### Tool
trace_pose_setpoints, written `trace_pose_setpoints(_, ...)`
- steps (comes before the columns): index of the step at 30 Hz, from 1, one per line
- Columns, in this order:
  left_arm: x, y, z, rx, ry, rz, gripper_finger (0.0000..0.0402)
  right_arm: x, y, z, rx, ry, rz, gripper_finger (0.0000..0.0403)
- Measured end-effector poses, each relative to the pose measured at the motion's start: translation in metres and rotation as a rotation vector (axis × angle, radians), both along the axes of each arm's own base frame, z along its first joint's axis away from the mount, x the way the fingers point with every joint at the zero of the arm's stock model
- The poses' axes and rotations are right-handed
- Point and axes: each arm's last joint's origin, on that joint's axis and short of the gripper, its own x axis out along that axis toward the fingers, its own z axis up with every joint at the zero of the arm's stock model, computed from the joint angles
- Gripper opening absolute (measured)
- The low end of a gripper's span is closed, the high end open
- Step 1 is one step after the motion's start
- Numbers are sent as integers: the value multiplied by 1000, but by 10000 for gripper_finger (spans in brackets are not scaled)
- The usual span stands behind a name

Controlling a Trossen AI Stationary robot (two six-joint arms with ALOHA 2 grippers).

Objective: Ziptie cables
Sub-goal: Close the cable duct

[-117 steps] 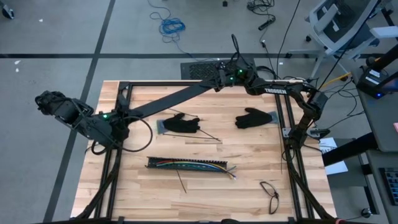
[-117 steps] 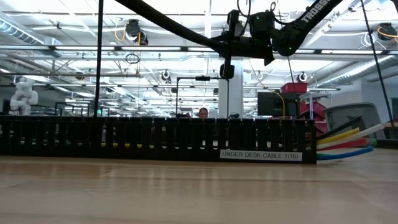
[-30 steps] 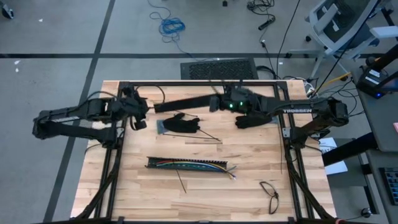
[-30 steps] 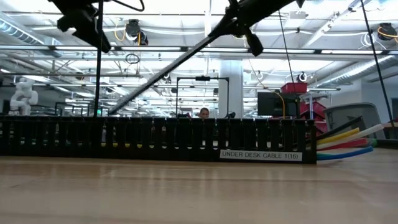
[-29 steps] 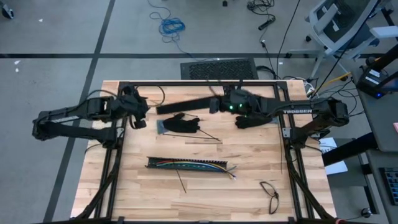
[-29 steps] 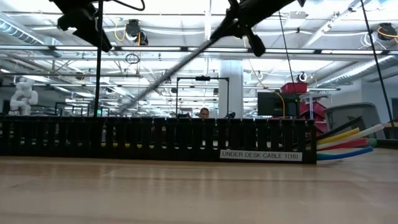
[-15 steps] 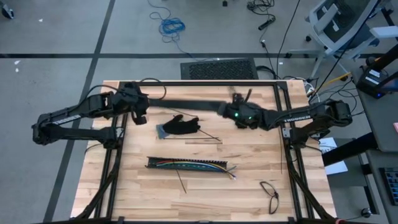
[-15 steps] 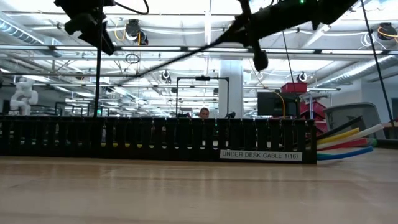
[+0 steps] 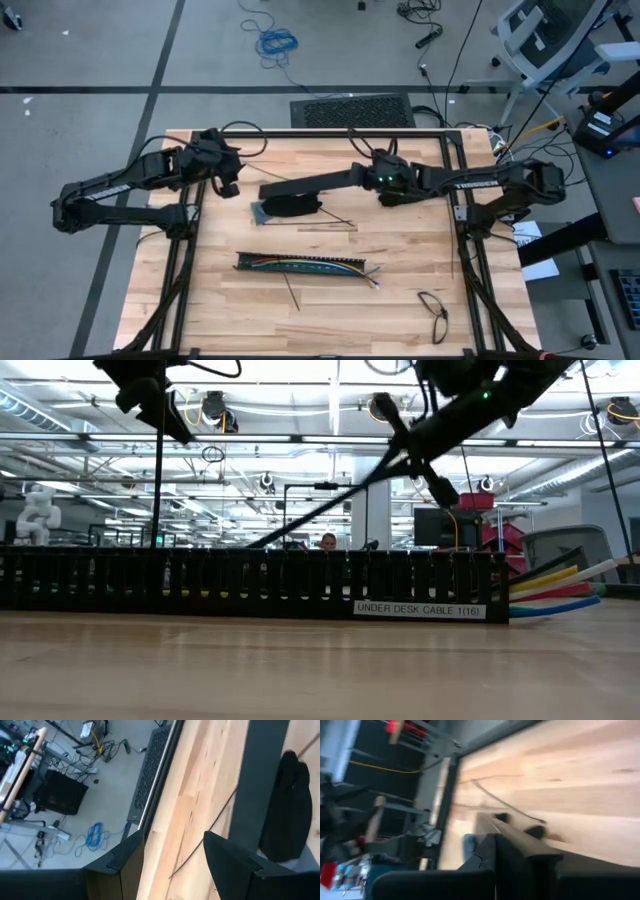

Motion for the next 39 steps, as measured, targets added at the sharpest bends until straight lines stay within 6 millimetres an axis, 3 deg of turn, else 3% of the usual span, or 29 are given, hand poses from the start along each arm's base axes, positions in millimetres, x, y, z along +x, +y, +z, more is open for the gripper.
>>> trace_pose_setpoints(11, 1, 0, 1, -36, -61, 56, 202, -1, -22, -32, 83, 174, -47, 17)
trace_pose_setpoints(26, 1, 0, 1, -35, -60, 56, 202, -11, -22, -51, 188, 336, -46, 189)
trace_pose_setpoints(39, 1, 0, 1, -35, -60, 56, 202, -23, -18, -60, 250, 482, -15, 230)
